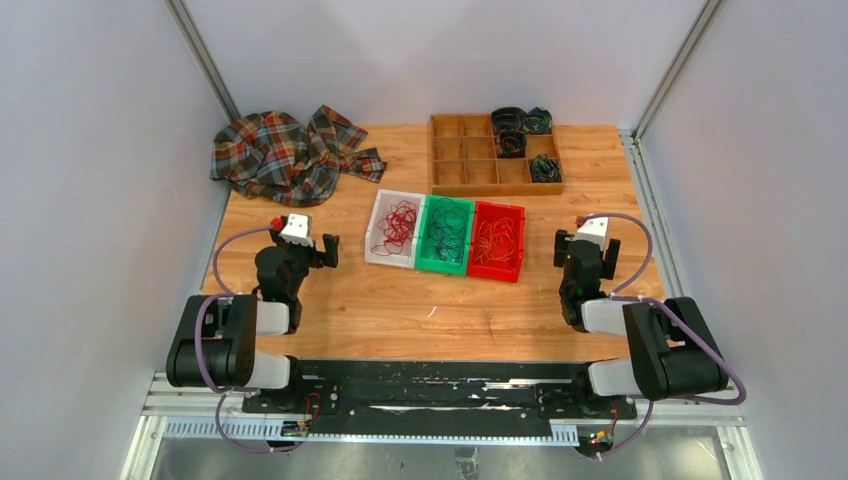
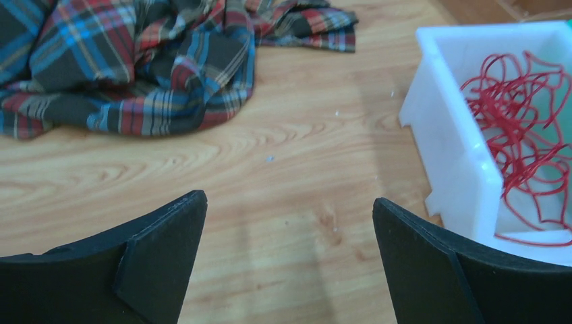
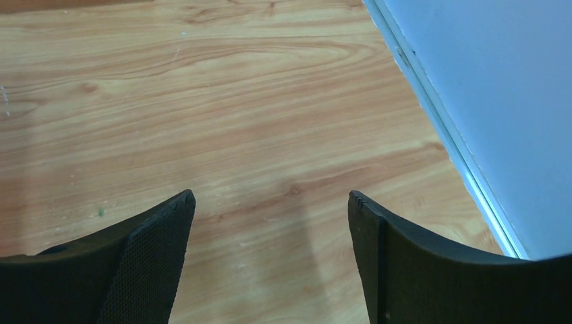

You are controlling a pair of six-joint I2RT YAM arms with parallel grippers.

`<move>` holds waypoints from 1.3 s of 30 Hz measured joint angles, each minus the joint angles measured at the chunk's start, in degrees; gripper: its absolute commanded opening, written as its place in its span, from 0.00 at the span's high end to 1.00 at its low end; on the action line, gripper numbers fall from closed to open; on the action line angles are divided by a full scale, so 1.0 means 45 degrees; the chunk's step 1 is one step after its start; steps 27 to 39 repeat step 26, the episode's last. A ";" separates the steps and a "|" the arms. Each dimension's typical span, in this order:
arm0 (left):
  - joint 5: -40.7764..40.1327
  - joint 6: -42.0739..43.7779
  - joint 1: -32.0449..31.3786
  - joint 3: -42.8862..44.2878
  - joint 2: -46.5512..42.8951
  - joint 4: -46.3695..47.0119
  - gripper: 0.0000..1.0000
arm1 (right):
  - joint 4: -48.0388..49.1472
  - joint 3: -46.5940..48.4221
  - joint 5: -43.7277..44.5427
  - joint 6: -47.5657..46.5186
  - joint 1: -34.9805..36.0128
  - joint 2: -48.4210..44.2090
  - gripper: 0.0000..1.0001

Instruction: Untangle the cables

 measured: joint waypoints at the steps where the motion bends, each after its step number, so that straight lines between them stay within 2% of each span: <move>1: -0.0233 0.0034 -0.0136 0.0214 0.0000 0.0000 0.02 | 0.0155 -0.0034 -0.0670 -0.0107 -0.0233 0.0019 0.16; 5: -0.0593 0.0131 -0.0321 0.0398 -0.0083 -0.0112 0.02 | 0.2642 -0.0918 -0.1627 -0.0714 -0.0350 0.0811 0.14; 18: -0.0928 0.0180 -0.0321 0.0398 -0.0078 -0.0160 0.02 | 0.3371 -0.1010 -0.1996 -0.0967 -0.0282 0.0933 0.13; 39: -0.0933 0.0180 -0.0321 0.0398 -0.0078 -0.0165 0.02 | 0.3259 -0.0908 -0.2404 -0.0986 -0.0466 0.0937 0.13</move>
